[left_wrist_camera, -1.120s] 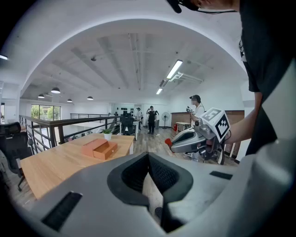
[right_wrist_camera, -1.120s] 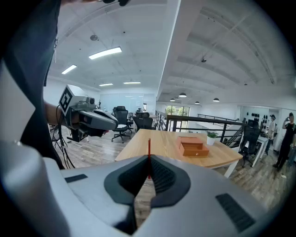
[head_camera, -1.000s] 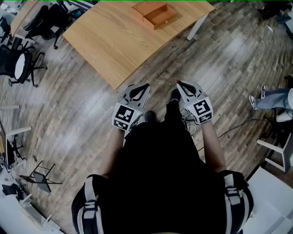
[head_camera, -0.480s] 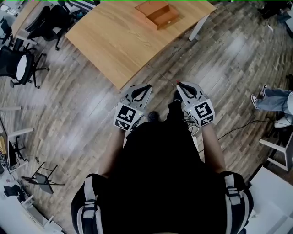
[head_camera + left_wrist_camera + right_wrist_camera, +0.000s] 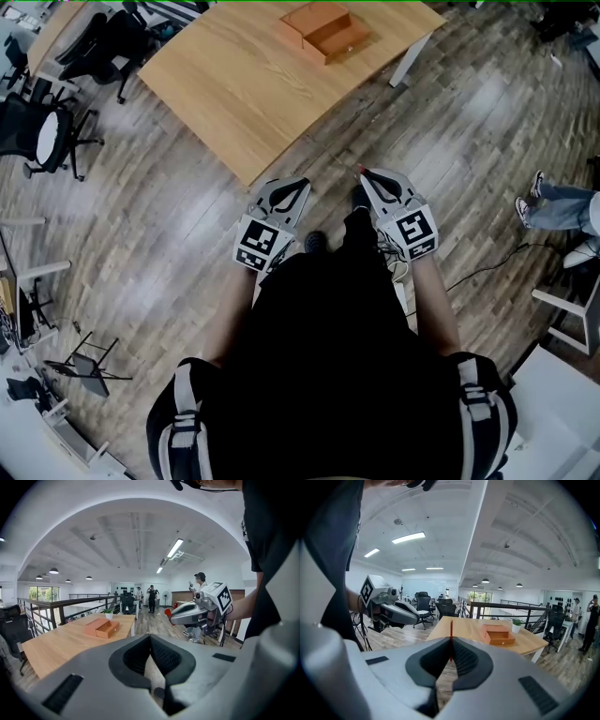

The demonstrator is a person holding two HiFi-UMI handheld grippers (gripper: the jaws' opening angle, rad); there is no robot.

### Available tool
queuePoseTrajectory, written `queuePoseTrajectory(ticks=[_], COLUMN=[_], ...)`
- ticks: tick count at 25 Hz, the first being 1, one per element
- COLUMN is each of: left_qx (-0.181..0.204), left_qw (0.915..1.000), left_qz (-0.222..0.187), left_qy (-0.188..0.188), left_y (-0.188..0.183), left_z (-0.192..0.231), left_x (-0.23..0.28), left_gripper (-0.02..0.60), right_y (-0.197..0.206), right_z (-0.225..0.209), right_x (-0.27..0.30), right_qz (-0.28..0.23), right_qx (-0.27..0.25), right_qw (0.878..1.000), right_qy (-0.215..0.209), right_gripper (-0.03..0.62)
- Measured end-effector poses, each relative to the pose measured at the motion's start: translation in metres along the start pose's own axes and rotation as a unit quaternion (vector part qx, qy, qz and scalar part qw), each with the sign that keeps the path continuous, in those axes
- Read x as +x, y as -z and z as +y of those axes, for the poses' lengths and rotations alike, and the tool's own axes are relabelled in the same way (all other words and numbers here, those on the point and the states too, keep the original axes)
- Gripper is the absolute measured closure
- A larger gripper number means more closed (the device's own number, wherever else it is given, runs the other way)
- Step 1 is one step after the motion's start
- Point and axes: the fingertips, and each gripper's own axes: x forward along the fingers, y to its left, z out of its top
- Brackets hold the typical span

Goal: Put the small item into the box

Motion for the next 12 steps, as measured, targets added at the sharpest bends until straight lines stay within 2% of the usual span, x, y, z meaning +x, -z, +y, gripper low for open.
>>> queuePoseTrajectory(ticks=[12], left_qx=[-0.002], left_qw=[1.0], left_qz=[0.007], left_qy=[-0.004], left_y=[-0.006], left_z=[0.001], left_x=[0.018], left_gripper=[0.558], right_y=[0.0], right_z=[-0.024], right_x=[0.004], right_qz=[-0.004], right_qx=[0.005], right_qw=[1.0], right_qy=[-0.003], right_gripper=[0.562])
